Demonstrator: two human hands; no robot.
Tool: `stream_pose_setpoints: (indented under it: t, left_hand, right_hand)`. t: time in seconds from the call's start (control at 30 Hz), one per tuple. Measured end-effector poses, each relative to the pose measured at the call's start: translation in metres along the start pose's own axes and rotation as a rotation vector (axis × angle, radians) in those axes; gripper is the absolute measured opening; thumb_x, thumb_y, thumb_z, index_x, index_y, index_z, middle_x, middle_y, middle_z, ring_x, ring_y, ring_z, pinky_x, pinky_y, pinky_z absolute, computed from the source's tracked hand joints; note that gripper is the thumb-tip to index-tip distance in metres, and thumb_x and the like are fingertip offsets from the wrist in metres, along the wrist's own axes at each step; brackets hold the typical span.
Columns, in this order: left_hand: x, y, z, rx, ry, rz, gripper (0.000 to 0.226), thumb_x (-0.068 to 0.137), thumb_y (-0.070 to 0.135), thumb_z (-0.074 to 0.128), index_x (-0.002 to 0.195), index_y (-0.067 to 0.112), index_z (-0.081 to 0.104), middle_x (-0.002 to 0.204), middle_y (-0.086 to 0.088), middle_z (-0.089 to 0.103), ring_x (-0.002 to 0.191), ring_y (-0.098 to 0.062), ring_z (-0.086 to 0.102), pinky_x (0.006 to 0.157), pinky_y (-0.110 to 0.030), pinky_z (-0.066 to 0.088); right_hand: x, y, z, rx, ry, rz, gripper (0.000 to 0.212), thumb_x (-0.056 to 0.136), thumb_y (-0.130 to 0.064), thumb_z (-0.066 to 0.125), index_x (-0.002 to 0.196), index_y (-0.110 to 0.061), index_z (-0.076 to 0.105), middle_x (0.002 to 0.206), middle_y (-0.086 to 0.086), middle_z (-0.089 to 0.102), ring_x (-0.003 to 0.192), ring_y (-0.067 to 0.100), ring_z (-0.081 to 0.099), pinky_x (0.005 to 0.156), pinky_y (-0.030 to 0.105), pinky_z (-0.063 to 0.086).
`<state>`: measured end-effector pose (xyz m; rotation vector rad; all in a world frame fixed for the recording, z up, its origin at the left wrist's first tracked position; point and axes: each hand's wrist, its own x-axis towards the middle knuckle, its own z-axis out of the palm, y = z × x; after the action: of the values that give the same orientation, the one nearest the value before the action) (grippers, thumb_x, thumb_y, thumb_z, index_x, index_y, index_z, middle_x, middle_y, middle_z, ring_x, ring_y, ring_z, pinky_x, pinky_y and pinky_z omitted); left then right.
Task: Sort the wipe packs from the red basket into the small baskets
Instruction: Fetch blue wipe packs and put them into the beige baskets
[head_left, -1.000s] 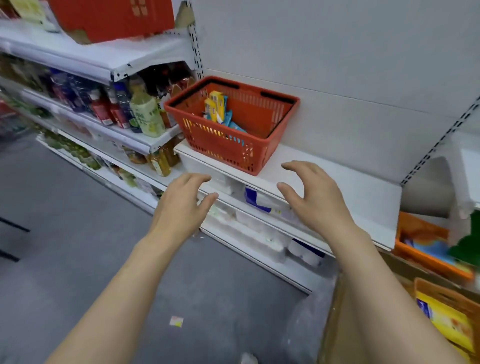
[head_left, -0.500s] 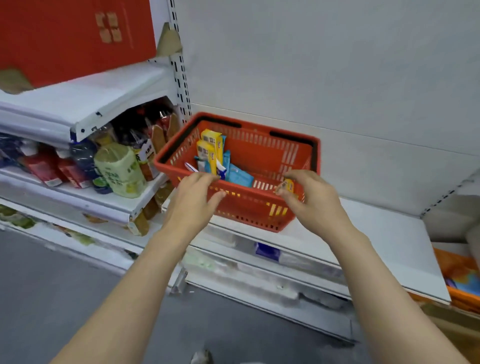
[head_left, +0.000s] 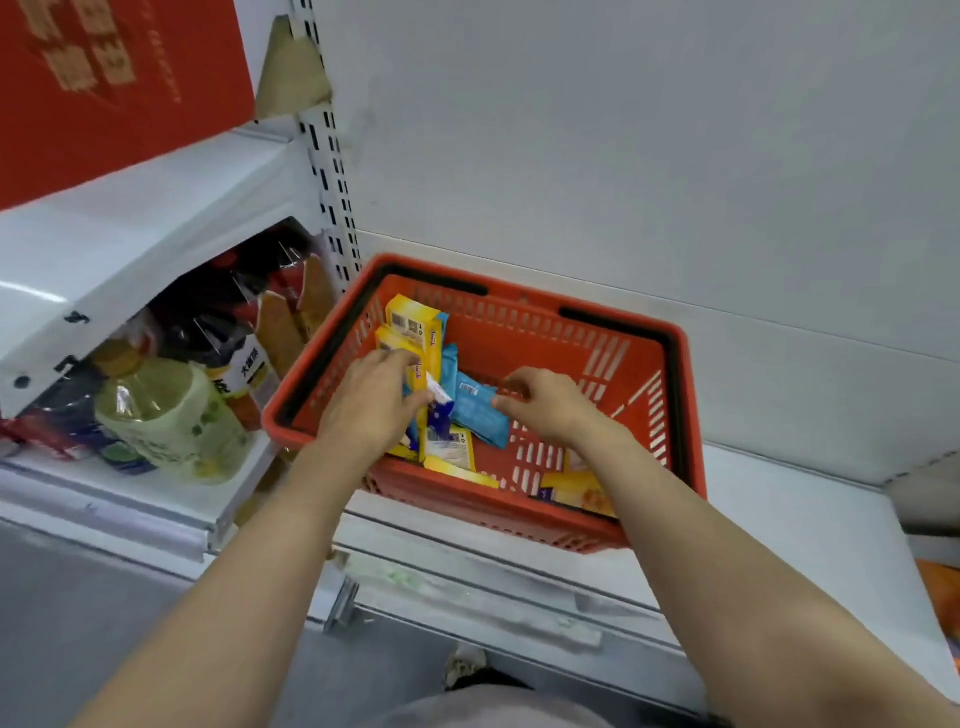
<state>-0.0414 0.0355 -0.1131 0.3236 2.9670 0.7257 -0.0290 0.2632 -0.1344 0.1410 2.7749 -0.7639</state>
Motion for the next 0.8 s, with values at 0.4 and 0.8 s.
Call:
stream_pose_setpoints:
  t: [0.4, 0.8]
  left_hand:
    - [0.053, -0.014, 0.002, -0.076, -0.031, -0.154, 0.042, 0.088, 0.037, 0.071, 0.126, 0.024, 0.058, 0.127, -0.001, 0.061, 0.117, -0.024, 0.058, 0.098, -0.040, 0.049]
    - [0.076, 0.005, -0.005, -0.255, -0.256, -0.186, 0.036, 0.083, 0.054, 0.070, 0.099, 0.022, 0.065, 0.107, -0.004, 0.068, 0.094, -0.021, 0.064, 0.084, -0.038, 0.053]
  right_hand:
    - [0.101, -0.019, 0.053, 0.568, -0.285, 0.132, 0.045, 0.094, -0.051, 0.060, 0.122, -0.017, 0.066, 0.114, 0.003, 0.067, 0.094, 0.018, 0.059, 0.079, 0.035, 0.049]
    - [0.059, 0.001, 0.001, 0.858, 0.012, 0.089, 0.029, 0.075, -0.005, 0.083, 0.090, -0.012, 0.059, 0.080, 0.005, 0.061, 0.074, 0.020, 0.061, 0.065, 0.030, 0.051]
